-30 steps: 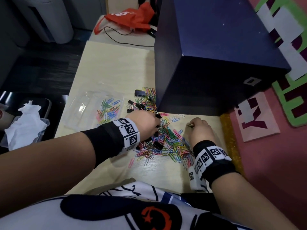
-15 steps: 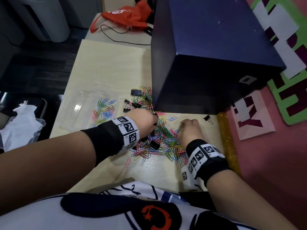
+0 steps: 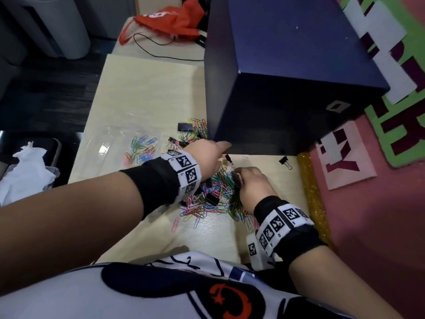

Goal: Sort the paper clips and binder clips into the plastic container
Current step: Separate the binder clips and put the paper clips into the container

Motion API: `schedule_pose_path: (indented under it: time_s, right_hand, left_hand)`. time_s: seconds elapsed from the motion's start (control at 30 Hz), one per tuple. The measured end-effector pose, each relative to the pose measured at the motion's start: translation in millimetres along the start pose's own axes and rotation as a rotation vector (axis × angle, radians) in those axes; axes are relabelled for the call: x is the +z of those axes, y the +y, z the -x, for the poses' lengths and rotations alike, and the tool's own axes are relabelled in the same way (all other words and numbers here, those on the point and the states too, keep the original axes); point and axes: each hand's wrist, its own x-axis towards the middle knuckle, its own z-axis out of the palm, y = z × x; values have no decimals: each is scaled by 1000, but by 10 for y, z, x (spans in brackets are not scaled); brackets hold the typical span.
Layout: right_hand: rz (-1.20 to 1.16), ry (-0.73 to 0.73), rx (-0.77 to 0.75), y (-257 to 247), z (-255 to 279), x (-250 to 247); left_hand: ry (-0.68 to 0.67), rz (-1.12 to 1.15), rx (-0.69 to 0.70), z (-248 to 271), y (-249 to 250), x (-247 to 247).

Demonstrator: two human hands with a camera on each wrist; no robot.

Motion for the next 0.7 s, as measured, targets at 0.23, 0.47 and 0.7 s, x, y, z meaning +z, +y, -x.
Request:
schedule_pose_path:
  time_s: [0.23, 0.47, 0.7]
  right_hand:
    - [253, -256, 396, 71, 112, -115]
    - [115, -265, 319, -102, 148, 44]
    - [37, -240, 206, -142, 124, 49]
  left_hand:
    - [-295, -266, 222, 176, 78, 139]
    - [-250, -391, 231, 297, 108, 275]
    - [-150, -337, 242, 234, 80, 181]
